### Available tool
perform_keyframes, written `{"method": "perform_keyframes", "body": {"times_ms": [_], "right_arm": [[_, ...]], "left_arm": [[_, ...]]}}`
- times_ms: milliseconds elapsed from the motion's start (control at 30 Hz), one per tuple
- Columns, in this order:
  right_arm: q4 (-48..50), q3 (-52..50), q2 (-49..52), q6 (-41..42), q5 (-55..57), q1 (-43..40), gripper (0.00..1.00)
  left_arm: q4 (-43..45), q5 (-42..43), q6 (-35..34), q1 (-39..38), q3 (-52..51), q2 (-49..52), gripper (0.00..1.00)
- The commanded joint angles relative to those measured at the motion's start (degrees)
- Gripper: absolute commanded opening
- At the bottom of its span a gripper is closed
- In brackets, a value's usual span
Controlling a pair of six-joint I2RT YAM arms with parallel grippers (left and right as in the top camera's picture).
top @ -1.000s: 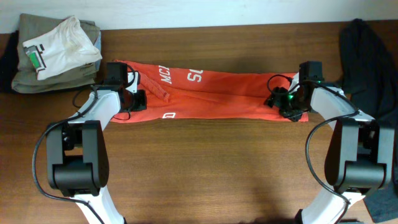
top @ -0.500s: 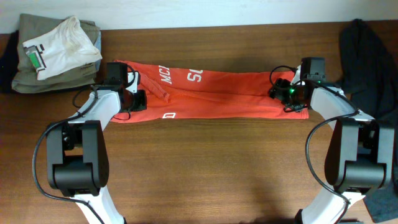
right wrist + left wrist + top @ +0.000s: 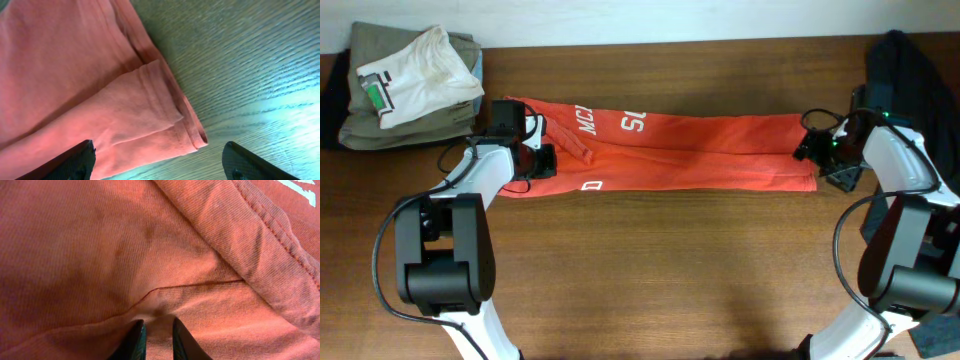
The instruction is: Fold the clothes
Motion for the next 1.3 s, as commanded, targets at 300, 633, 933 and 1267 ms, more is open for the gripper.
{"method": "perform_keyframes", "body": {"times_ms": [300, 633, 933, 1267], "right_arm": [[4.33, -1.81, 1.09, -1.2, -1.7, 1.62, 0.6], [6.64, -3.48, 1.09, -2.71, 4.76, 1.53, 0.7], [10.14, -3.72, 3.76, -5.51, 0.2, 1.55, 0.6], [11.85, -3.58, 3.76, -5.49, 0.26, 1.44, 0.25]], "left_arm": [[0.02, -0.22, -0.2, 0.13, -0.42, 2.45, 0.19], [0.02, -0.22, -0.2, 0.09, -0.42, 2.45, 0.19], [0.02, -0.22, -0.17, 0.09, -0.42, 2.45, 0.19], [0.0, -0.22, -0.2, 0.09, -0.42, 2.45, 0.19]]}}
